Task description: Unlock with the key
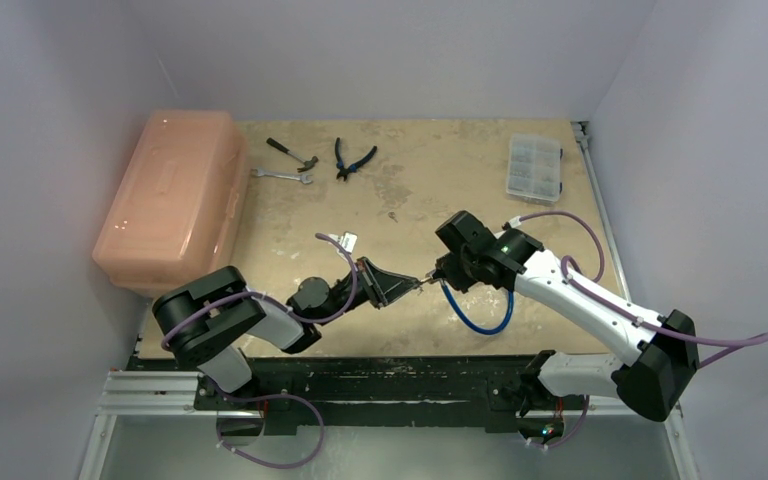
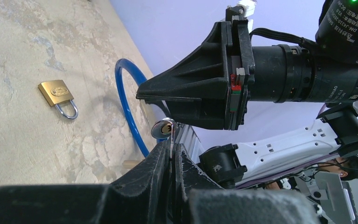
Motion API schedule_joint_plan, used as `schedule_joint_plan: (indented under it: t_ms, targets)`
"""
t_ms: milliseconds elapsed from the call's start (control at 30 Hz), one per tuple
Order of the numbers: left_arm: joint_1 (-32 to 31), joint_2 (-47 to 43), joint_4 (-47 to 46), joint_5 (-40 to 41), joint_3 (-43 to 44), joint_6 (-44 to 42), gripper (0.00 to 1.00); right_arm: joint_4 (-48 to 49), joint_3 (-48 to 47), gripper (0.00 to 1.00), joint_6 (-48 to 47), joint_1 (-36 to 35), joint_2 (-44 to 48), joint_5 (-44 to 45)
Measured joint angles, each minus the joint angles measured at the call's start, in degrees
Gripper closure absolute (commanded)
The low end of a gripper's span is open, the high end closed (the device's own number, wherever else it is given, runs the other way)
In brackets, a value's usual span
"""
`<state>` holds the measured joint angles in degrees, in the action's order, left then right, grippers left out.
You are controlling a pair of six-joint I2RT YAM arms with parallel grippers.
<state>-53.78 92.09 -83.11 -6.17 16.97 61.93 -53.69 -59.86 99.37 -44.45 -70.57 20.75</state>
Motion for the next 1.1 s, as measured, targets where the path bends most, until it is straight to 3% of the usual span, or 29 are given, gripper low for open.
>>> schedule_joint_plan:
  t_ms: [1100]
  targets:
    - [-0.3, 0.9, -0.5, 2.2, 0.3, 2.1, 1.0, 1.2, 0.4, 1.0, -0.4, 0.2, 0.2, -0.2]
